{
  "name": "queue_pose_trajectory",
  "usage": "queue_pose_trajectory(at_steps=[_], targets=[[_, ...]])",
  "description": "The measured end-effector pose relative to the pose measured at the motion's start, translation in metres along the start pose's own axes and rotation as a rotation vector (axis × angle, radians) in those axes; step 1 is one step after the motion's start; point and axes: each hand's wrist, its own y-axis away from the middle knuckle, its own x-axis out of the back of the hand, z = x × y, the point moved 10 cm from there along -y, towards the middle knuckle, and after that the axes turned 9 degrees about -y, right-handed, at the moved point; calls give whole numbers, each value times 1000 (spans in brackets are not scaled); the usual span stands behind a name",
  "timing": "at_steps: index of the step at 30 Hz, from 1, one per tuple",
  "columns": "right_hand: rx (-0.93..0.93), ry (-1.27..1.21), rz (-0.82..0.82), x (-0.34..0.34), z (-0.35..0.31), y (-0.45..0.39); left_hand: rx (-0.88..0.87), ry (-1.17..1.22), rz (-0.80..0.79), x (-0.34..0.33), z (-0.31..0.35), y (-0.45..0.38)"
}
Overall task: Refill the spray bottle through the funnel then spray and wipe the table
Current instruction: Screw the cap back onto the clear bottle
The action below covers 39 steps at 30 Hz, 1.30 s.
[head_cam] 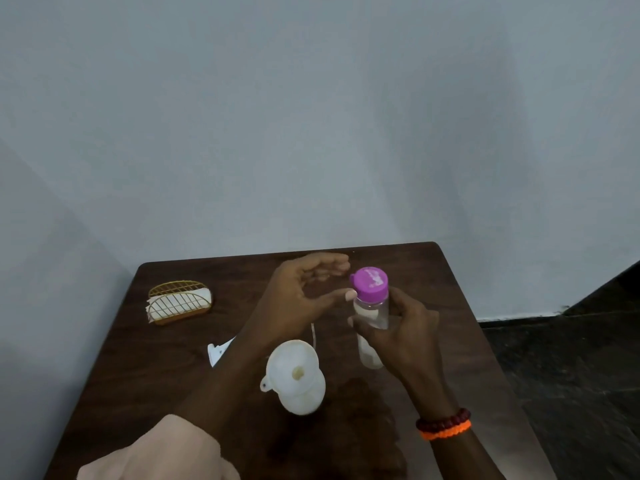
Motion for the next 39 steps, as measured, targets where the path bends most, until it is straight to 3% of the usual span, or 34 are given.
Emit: queue_pose_trajectory(at_steps=[7,13,21,25,32,39], targets=[[93,15,-23,-20,-15,3,-54,-68,-25,-23,15,2],[20,-10,-276,-17,-20,-11,-96,-49,-188,-17,32,-5],[39,-60,-467,-27,-51,-45,-157,-93,-169,8,51,-30],[49,-12,-500,-61,-51,-85,-128,-113,-73,39,27,-56],[34,17,-337,-150,-34,-176,-25,-339,130,123,-44,-108],[14,71,-383,-266,-1,-219,109,-489,211,176,-139,-142]])
